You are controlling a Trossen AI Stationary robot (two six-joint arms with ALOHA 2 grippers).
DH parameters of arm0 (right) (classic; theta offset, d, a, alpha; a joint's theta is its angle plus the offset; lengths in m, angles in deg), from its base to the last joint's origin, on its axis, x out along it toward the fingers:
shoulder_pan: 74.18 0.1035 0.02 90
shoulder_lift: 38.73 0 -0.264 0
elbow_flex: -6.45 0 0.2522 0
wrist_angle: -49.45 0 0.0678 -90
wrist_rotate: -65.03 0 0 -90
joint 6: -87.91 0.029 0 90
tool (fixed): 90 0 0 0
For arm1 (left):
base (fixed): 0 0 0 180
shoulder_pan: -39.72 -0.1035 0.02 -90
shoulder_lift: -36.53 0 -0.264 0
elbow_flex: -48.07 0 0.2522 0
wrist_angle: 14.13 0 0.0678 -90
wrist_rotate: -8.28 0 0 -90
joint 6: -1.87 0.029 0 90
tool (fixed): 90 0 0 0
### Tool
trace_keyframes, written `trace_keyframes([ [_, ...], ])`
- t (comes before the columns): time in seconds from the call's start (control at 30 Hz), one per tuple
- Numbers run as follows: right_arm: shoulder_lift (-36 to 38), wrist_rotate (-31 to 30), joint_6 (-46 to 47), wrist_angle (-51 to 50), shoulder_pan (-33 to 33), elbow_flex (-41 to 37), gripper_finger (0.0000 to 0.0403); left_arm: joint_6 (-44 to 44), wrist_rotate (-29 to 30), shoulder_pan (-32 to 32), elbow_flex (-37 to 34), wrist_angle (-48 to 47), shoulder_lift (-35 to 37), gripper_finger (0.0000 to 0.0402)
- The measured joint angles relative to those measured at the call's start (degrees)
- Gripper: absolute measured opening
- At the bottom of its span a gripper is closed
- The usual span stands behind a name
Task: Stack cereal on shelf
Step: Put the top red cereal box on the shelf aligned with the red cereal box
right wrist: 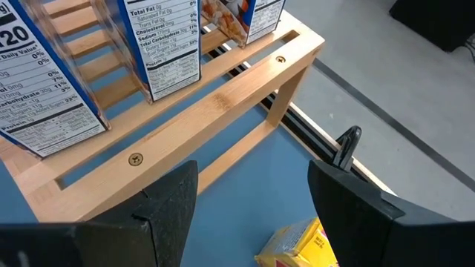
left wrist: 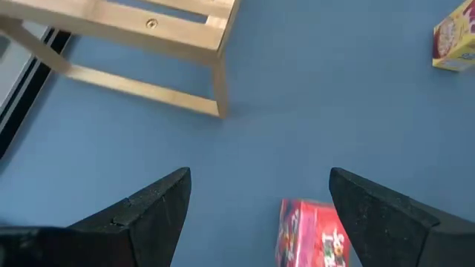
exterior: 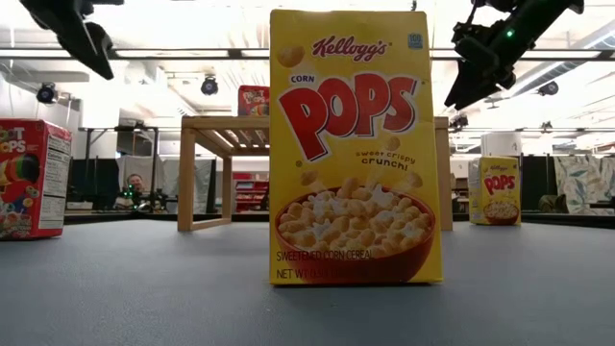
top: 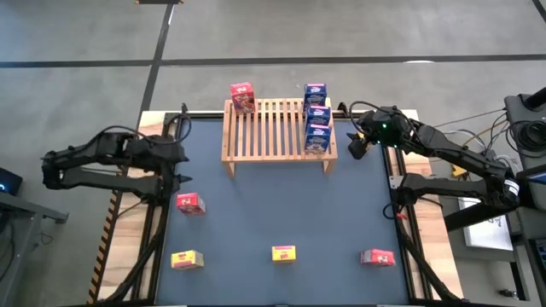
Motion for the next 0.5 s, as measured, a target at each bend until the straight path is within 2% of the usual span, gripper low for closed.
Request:
trace_keyframes([
  [0.5,0.0,0.0,-0.4,0.0,0.0,0.0,0.0244,-6.3,-8.0,0.0,-4.6,-2.8,0.2,0.0304],
])
